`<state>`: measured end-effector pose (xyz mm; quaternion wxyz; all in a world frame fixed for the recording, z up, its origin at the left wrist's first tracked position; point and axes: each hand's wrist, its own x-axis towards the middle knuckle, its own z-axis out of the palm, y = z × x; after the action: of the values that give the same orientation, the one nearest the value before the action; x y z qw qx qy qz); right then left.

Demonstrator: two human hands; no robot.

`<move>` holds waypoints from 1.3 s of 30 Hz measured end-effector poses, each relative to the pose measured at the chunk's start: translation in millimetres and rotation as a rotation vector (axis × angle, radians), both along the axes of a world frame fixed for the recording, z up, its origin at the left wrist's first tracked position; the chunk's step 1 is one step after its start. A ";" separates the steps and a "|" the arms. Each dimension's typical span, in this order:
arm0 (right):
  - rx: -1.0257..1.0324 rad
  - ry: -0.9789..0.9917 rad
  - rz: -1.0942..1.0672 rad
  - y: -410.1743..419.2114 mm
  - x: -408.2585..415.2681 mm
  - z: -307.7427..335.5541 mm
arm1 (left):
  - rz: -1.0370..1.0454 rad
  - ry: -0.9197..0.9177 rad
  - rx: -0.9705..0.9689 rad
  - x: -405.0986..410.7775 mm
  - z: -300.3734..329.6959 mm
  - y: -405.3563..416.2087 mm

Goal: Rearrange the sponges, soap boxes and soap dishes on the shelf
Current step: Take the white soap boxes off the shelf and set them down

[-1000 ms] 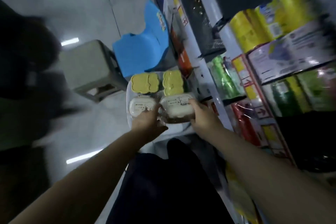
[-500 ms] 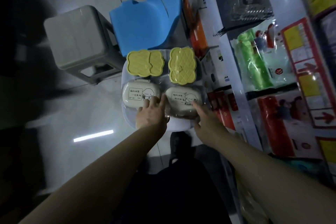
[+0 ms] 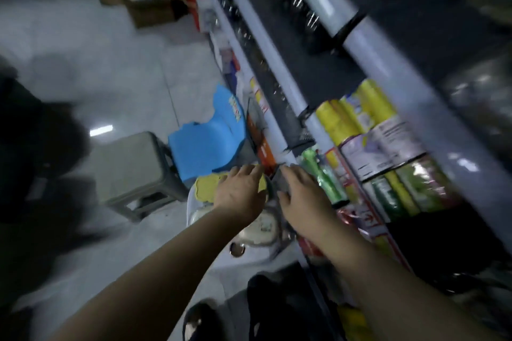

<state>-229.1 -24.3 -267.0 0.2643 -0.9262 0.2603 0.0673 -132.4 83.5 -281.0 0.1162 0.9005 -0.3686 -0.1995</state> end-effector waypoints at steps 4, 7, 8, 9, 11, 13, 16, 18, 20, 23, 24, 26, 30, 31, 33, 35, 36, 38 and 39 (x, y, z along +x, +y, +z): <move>-0.169 -0.124 -0.115 -16.3 -6.5 98.6 | -0.136 -0.167 -0.150 14.4 107.2 -34.4; -0.304 -0.177 -0.220 -31.5 -23.2 164.0 | -0.243 -0.252 -0.224 15.4 178.5 -60.4; -0.344 -0.186 -0.262 -37.0 -30.5 182.5 | -0.280 -0.276 -0.241 13.5 199.1 -68.4; -0.374 -0.194 -0.300 -41.9 -38.1 200.0 | -0.318 -0.296 -0.256 10.4 217.3 -76.6; -0.422 -0.205 -0.368 -51.5 -55.0 228.9 | -0.402 -0.336 -0.294 0.5 247.0 -93.8; -0.498 -0.194 -0.438 -60.8 -72.1 247.7 | -0.491 -0.381 -0.319 -14.8 267.1 -111.4; -0.592 -0.077 -0.537 -68.5 -95.8 258.5 | -0.598 -0.408 -0.300 -38.6 275.3 -138.0; -0.597 0.135 -0.527 -69.8 -105.5 257.4 | -0.644 -0.386 -0.198 -47.3 268.8 -153.3; -0.521 0.296 -0.521 -69.5 -108.8 253.4 | -0.652 -0.346 -0.081 -50.1 256.6 -165.3; -0.383 0.272 -0.572 -72.3 -106.8 241.0 | -0.640 -0.324 0.037 -49.5 238.2 -180.7; -0.337 0.233 -0.612 -74.2 -104.8 236.5 | -0.637 -0.325 0.053 -49.0 232.7 -185.7; -0.329 0.210 -0.679 -81.0 -99.8 229.6 | -0.630 -0.333 0.062 -46.5 225.8 -196.0; -0.199 0.139 -0.766 -101.8 -100.1 219.1 | -0.619 -0.278 0.082 -38.6 215.2 -214.5; -0.156 0.108 -0.766 -105.3 -102.0 218.0 | -0.629 -0.234 0.071 -38.2 210.7 -217.5; -0.148 0.081 -0.756 -109.8 -102.4 216.8 | -0.628 -0.099 -0.023 -38.0 201.9 -218.5; -0.183 0.086 -0.750 -110.2 -97.6 218.0 | -0.547 0.047 -0.159 -35.8 198.3 -212.8; -0.203 0.093 -0.740 -109.4 -94.7 219.2 | -0.494 0.087 -0.231 -33.1 199.1 -207.8; -0.251 0.047 -0.697 -108.8 -86.7 225.2 | -0.395 0.096 -0.385 -24.8 204.7 -194.6; -0.272 0.006 -0.666 -108.4 -81.5 229.5 | -0.358 0.078 -0.446 -18.8 209.7 -186.8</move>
<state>-310.6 -132.7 -37.5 0.1455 -0.8170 0.5553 -0.0552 -151.3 -103.4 -71.4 0.2883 0.7649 -0.5518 -0.1655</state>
